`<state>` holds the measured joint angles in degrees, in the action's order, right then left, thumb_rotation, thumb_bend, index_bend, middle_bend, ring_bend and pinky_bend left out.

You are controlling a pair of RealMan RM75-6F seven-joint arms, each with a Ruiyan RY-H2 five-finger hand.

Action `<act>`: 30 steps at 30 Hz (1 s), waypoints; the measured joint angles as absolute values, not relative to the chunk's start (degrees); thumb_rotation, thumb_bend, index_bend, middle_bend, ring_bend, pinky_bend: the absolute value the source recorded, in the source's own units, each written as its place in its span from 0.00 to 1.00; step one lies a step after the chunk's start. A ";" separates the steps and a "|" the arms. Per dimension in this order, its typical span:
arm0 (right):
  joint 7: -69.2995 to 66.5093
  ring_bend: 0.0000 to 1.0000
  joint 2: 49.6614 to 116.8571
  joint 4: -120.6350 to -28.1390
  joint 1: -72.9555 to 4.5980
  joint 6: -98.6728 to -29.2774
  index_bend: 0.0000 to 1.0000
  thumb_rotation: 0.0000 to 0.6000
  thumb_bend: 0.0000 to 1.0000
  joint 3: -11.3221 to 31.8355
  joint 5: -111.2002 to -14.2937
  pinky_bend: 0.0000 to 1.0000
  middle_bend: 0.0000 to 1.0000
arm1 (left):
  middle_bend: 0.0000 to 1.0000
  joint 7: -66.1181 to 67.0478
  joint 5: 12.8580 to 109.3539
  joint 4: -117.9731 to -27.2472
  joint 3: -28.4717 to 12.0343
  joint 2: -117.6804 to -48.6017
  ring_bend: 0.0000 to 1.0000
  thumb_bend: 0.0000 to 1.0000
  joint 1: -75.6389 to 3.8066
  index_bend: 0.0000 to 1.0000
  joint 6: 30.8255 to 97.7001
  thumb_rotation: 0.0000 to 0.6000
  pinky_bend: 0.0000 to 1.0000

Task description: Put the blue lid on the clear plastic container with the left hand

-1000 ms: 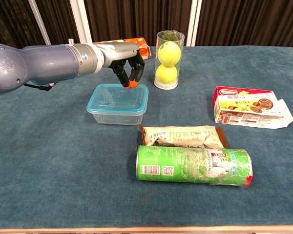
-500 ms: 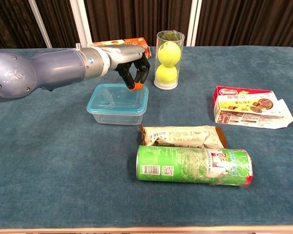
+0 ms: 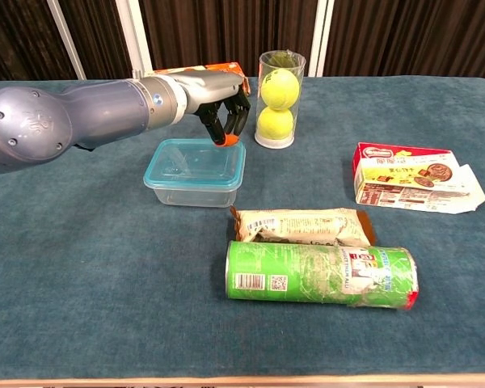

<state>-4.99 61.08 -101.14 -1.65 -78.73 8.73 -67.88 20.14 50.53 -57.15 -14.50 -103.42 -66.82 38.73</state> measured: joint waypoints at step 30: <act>-5.05 0.00 60.90 -101.53 -1.62 -78.54 0.10 1.00 0.29 8.86 -67.28 0.00 0.00 | 0.60 25.64 49.08 -55.59 -13.58 -105.55 0.13 0.52 -67.81 0.64 38.82 1.00 0.02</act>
